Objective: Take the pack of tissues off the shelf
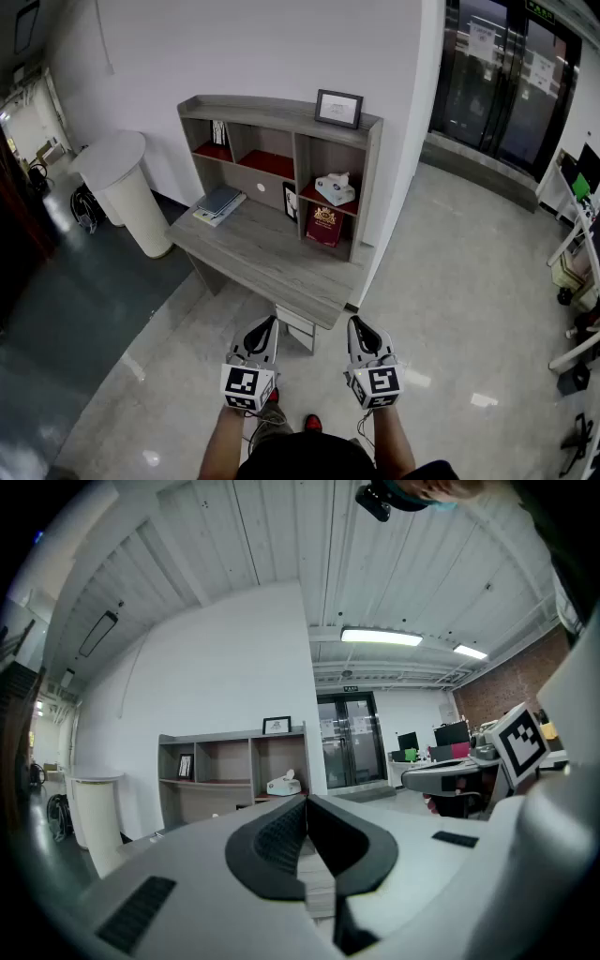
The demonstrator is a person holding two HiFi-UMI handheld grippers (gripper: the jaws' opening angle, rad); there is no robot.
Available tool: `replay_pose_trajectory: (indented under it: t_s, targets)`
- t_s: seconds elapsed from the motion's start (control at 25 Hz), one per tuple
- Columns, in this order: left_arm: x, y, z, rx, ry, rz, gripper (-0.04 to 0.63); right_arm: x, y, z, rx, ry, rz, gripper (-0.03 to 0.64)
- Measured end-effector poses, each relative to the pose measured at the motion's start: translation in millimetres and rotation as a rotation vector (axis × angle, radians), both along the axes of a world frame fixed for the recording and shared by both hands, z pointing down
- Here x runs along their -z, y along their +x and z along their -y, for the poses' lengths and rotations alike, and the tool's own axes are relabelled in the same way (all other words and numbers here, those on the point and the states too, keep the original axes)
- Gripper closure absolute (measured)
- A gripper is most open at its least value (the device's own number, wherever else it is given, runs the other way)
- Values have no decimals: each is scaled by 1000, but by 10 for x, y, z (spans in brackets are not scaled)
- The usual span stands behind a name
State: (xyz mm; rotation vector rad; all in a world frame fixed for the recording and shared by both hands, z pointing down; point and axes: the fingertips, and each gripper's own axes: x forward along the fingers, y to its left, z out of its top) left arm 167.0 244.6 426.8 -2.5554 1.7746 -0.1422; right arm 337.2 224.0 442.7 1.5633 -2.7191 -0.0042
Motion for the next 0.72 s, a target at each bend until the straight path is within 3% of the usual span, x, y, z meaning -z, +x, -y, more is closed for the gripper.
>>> replay_pose_trajectory:
  t_s: [0.72]
  targets:
    - [-140,-407,409,-1,-37,-21,588,-97,-383,413,-13,-28,-19,583]
